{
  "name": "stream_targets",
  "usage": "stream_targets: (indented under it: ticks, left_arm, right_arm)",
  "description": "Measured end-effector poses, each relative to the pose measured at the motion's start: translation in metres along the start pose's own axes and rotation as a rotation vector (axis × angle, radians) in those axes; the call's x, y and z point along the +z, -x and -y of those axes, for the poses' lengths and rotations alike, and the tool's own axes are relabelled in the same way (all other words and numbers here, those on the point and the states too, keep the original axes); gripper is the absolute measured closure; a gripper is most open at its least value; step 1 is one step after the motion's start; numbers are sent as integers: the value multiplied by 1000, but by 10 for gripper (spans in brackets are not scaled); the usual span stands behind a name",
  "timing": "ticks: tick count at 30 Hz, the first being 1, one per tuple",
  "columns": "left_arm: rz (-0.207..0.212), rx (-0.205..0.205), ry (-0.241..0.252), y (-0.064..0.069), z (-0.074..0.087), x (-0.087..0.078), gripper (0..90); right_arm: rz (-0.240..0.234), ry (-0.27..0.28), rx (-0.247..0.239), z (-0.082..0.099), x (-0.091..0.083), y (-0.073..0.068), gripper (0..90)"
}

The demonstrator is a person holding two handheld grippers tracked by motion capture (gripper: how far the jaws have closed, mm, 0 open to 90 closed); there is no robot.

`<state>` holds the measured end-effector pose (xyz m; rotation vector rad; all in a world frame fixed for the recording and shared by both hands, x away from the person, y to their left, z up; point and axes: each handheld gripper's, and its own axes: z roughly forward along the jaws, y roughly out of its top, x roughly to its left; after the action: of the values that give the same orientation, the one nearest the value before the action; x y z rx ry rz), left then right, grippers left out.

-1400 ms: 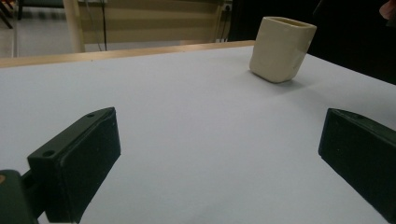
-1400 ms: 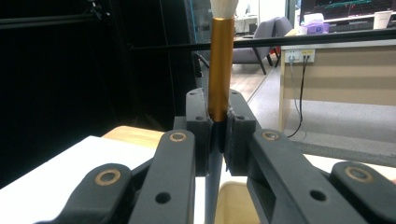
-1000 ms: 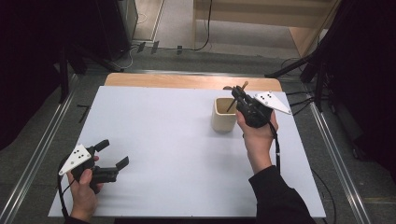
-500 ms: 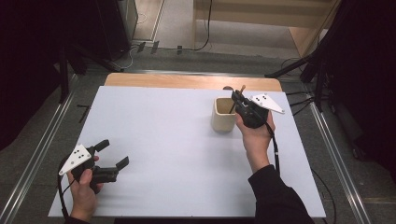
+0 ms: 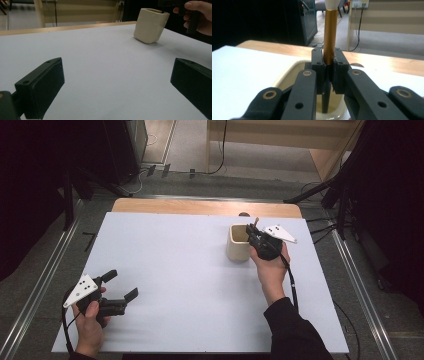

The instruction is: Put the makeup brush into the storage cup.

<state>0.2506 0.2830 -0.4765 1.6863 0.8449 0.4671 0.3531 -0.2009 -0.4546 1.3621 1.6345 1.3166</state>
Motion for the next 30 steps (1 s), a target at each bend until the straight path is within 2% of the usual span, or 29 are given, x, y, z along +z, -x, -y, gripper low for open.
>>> stream_targets:
  ticks: [5,6,9,11,13,15,18,22,23,26,30]
  left_arm:
    - [0,-1,0,0,0,0,0]
    - [0,-1,0,0,0,0,0]
    - [-1,-1,1,0,0,0,0]
    - [-1,-1,1,0,0,0,0]
    - [-1,-1,1,0,0,0,0]
    - [0,-1,1,0,0,0,0]
    - [2,-1,2,1,0,1,0]
    - [3,-1,-3,1,0,1,0]
    - [4,-1,-3,1,0,1,0]
    - [3,-2,-2,1,0,1,0]
    - [3,-2,-2,1,0,1,0]
  right_arm:
    - [-7,-18,-6,5,3,-1,836]
    - [-8,-17,-3,6,3,-2,806]
    - [-20,16,2,5,2,0,555]
    - [-17,24,-13,4,-1,0,448]
    - [-12,-1,0,2,-4,-1,340]
    - [-13,-1,0,3,-7,-2,269]
    - [-6,11,-17,3,-14,-2,233]
    - [-30,25,9,5,-22,1,186]
    - [-30,22,-7,6,-24,2,158]
    - [-27,14,-47,9,-30,1,144]
    - [-32,18,-48,13,-39,1,140]
